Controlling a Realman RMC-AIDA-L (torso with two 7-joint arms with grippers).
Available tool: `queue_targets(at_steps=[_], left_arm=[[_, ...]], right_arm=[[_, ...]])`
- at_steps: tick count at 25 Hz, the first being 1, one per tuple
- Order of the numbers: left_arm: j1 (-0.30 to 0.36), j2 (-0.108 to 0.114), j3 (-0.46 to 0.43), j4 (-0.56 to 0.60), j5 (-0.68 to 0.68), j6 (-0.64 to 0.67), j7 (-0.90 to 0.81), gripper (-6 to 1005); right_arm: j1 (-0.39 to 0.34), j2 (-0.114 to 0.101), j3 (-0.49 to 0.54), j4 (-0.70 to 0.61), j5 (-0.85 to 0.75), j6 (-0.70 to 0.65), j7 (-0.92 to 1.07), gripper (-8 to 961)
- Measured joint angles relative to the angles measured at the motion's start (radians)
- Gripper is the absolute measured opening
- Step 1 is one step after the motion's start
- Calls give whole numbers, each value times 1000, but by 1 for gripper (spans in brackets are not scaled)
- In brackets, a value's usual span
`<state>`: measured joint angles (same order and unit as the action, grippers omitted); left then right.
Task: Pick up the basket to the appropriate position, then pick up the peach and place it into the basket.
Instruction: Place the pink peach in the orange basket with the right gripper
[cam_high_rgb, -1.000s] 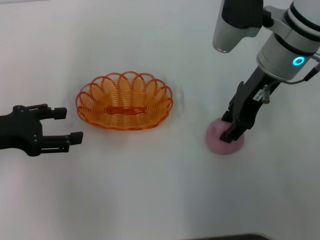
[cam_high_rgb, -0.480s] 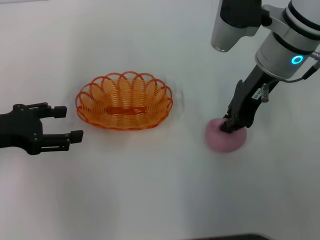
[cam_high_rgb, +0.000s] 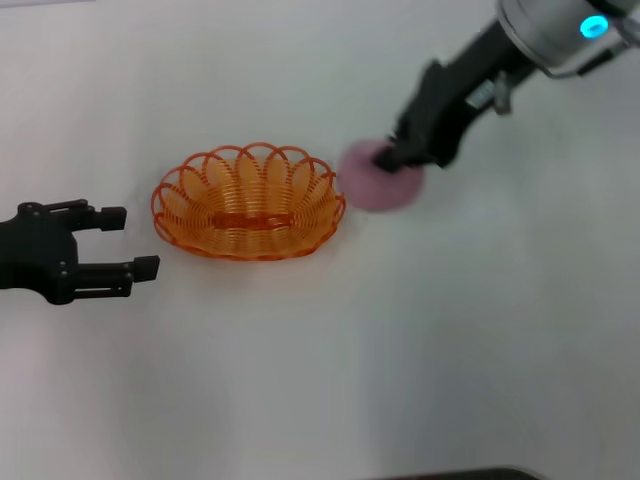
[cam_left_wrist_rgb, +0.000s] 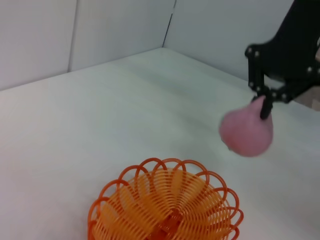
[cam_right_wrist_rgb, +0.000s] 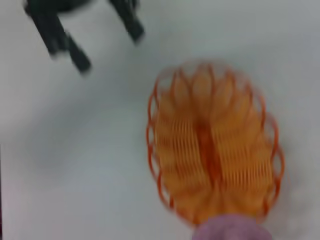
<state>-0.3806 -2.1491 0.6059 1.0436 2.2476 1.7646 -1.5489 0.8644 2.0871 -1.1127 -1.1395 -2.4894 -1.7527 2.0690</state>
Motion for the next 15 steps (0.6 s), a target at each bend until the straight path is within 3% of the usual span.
queue_targets(at_steps=[6,15], left_arm=[[-6,3,0,-3,1,-2,-8,827],[-11,7,0,-6,5,-2,-22,827]], right_arm=[[28,8,-28,24,116,153,-18,42],[39,10,-138,187,399,395,-172,70]])
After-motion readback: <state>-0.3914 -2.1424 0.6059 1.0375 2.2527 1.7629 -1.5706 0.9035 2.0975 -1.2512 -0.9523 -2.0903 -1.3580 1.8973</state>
